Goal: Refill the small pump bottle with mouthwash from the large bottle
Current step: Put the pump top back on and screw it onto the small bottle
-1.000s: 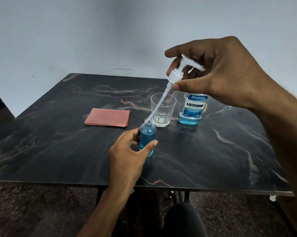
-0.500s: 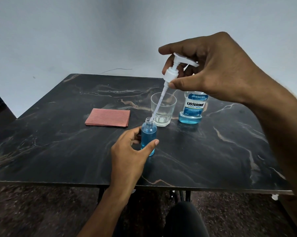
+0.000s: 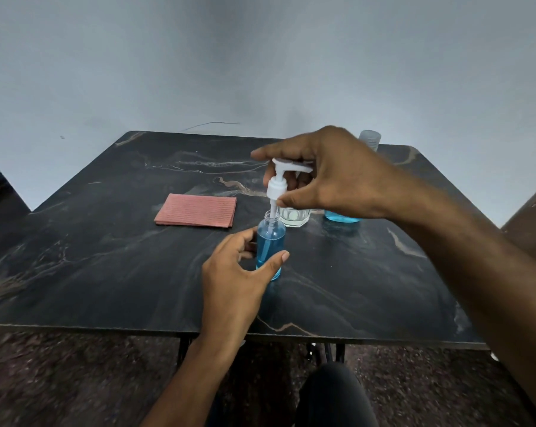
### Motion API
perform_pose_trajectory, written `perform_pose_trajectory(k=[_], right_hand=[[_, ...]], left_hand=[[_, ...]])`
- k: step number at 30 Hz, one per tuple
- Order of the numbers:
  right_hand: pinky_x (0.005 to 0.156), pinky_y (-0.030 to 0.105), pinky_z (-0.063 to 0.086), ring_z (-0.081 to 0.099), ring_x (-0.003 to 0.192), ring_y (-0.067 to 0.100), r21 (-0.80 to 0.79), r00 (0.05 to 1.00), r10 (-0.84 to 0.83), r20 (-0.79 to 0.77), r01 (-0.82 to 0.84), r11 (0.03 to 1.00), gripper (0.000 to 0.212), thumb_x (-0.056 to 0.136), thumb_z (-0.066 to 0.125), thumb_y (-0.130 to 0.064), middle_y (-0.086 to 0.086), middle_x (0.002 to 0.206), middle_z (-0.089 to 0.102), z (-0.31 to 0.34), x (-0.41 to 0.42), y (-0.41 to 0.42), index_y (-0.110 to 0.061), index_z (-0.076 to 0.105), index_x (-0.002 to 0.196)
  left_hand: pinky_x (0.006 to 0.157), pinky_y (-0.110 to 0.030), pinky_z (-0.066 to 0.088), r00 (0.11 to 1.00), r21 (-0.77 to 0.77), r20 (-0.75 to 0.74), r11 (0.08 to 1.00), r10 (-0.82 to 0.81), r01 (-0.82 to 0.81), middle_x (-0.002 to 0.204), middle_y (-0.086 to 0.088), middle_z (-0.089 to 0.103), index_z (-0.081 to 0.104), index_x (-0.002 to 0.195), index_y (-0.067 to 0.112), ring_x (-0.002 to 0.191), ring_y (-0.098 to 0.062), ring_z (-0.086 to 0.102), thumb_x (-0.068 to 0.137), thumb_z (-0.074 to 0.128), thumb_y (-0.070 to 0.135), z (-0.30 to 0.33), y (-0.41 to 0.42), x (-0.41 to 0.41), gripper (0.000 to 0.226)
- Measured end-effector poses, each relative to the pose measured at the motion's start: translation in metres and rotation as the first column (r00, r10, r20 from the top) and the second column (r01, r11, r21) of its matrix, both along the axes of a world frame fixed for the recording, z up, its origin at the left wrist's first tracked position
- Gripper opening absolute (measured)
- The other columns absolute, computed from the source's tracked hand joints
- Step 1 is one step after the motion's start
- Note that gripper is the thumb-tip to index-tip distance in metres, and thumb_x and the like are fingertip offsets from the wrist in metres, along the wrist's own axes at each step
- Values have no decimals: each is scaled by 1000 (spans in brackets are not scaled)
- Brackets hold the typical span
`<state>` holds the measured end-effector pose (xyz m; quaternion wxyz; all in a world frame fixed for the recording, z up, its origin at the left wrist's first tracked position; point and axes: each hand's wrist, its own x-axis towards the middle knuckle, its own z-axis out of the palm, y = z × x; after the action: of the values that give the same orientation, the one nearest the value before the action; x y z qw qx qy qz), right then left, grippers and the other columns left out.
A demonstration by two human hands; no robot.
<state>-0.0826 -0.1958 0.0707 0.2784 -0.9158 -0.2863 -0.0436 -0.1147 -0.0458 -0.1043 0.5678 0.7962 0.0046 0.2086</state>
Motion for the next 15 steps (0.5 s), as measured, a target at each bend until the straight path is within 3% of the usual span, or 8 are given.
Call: perform_pose_trajectory(k=[2, 6, 8, 11, 15], right_hand=[[69, 6, 48, 61, 69, -12, -52, 1000, 18, -6, -18, 998, 65, 75, 83, -12, -19, 101, 72, -7, 3, 2, -27, 61, 134], [65, -4, 38, 54, 71, -26, -121, 999, 35, -22, -37, 992, 63, 78, 83, -17, -32, 87, 56, -15, 6, 3, -27, 59, 136], [65, -4, 39, 54, 72, -24, -139, 999, 47, -24, -50, 989, 63, 79, 82, -17, -31, 86, 59, -17, 7, 2, -27, 58, 137], [75, 2, 42, 61, 86, -11, -167, 998, 61, -18, -63, 984, 63, 80, 81, -18, -16, 113, 70, -21, 9, 3, -28, 57, 138], [87, 12, 46, 62, 101, -4, -149, 996, 77, -37, -81, 986, 62, 82, 79, -18, -11, 126, 68, -25, 9, 2, -29, 56, 138]], left_hand=[[75, -15, 56, 1000, 1, -4, 1000, -3, 3, 103, 24, 71, 71, 118, 37, 93, 6, 67, 70, 89, 44, 1, 0, -1, 52], [77, -18, 56, 1000, -13, -19, 1000, -8, 8, 103, 24, 71, 70, 117, 38, 93, 5, 67, 70, 90, 43, 2, -1, -2, 51], [79, -19, 57, 1000, -14, -23, 1000, -9, 9, 103, 23, 71, 71, 118, 37, 93, 5, 68, 70, 90, 43, 3, -1, -2, 53], [81, -24, 59, 1000, -23, -27, 1000, -11, 10, 106, 23, 71, 71, 119, 35, 95, 3, 68, 70, 89, 42, 2, -1, -2, 53], [83, -26, 59, 1000, -20, -27, 1000, -14, 13, 109, 22, 70, 69, 120, 37, 97, 1, 68, 71, 89, 42, 2, -1, -2, 53]])
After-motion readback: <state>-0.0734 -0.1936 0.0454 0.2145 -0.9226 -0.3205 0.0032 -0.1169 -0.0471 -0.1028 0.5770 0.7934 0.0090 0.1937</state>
